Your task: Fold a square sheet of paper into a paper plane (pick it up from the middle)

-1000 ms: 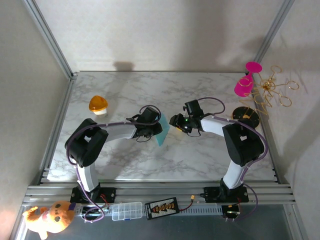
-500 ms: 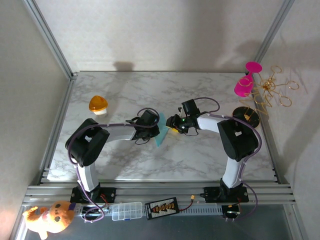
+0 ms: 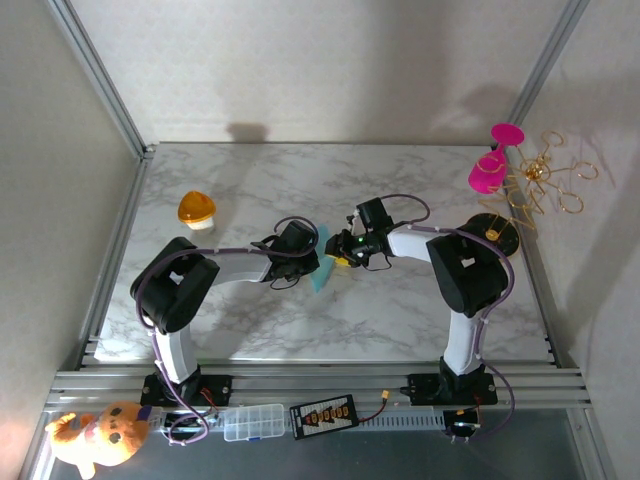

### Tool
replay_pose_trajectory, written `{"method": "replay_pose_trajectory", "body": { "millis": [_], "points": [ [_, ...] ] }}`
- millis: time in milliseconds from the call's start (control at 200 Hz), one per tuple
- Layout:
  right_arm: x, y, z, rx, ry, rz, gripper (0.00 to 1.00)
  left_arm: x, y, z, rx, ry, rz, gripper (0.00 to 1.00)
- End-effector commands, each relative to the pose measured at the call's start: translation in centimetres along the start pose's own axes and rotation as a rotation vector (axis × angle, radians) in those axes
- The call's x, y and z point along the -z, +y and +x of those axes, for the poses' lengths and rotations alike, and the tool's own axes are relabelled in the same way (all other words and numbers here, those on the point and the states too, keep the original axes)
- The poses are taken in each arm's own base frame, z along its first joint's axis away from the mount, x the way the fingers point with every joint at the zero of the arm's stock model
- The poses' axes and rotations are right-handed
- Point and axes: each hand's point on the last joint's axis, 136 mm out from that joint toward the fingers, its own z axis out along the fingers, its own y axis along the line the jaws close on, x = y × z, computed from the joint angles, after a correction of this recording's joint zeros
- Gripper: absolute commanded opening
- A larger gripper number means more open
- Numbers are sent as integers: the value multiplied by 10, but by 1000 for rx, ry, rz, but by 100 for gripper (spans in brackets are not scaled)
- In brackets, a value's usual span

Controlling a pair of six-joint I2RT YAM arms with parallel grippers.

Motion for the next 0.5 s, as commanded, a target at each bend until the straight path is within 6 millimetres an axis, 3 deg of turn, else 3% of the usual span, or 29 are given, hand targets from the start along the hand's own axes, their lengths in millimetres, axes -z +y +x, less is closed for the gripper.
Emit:
{"method": "replay_pose_trajectory", "body": {
  "millis": [0, 496],
  "points": [
    [-6, 13, 5, 18, 38, -68, 39, -3, 29, 8, 11, 19, -92, 7],
    [-17, 1, 1, 106, 60, -32, 23, 6, 27, 1, 6, 5, -71, 7]
  ]
}}
